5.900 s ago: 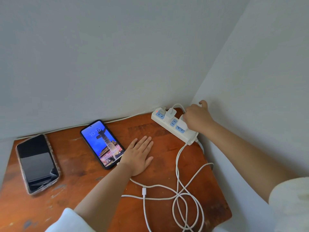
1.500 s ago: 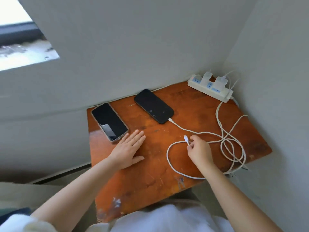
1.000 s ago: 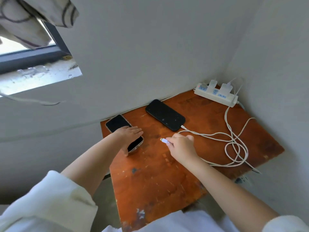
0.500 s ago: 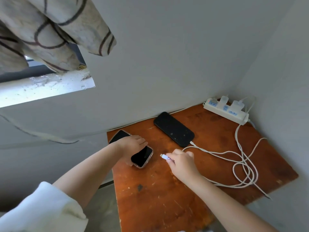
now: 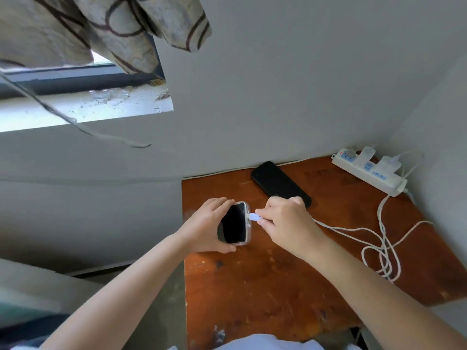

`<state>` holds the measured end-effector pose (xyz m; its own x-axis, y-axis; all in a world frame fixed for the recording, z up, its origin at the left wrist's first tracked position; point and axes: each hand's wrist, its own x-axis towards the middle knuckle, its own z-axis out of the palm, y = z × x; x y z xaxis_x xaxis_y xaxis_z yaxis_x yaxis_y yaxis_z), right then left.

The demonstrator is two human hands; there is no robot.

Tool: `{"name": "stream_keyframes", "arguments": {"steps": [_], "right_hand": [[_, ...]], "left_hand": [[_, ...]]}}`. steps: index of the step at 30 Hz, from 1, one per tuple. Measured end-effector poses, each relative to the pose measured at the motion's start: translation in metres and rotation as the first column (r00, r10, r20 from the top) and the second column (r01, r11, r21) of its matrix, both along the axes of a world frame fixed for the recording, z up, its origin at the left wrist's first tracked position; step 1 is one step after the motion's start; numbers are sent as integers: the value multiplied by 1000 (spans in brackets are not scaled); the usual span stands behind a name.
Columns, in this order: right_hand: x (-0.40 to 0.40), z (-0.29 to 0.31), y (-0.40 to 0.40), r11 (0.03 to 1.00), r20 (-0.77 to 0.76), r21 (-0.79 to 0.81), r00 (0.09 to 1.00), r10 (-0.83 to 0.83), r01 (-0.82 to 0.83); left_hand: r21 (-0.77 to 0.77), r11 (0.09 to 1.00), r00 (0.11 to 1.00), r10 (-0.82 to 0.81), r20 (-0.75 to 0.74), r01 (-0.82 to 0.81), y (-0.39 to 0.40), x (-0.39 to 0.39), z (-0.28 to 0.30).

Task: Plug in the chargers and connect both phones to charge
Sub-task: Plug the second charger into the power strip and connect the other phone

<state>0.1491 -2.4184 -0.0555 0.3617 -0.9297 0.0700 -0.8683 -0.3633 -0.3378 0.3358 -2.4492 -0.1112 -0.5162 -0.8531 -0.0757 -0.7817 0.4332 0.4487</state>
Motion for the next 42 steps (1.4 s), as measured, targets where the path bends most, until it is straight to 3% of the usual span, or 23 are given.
{"name": "stream_keyframes", "arguments": {"steps": [7, 18, 33, 38, 42], "right_hand": [[-4, 0, 3, 1000, 71, 13, 997, 3, -4], [-13, -7, 5, 1000, -2, 30, 1000, -9, 9], [-17, -15, 15, 994, -127, 99, 990, 67, -54], [-23, -24, 18, 990, -2, 144, 1000, 10, -10], [-22, -31, 26, 997, 72, 80, 997, 15, -20]], "left_hand": [[-13, 1000, 1000, 28, -14, -28, 11, 1, 0], [-3, 998, 998, 57, 23, -57, 12, -7, -2], [12, 999, 994, -46, 98, 45, 13, -21, -10], [1, 996, 991, -85, 102, 86, 12, -22, -13], [-28, 991, 988, -125, 90, 128, 13, -21, -14]]}}
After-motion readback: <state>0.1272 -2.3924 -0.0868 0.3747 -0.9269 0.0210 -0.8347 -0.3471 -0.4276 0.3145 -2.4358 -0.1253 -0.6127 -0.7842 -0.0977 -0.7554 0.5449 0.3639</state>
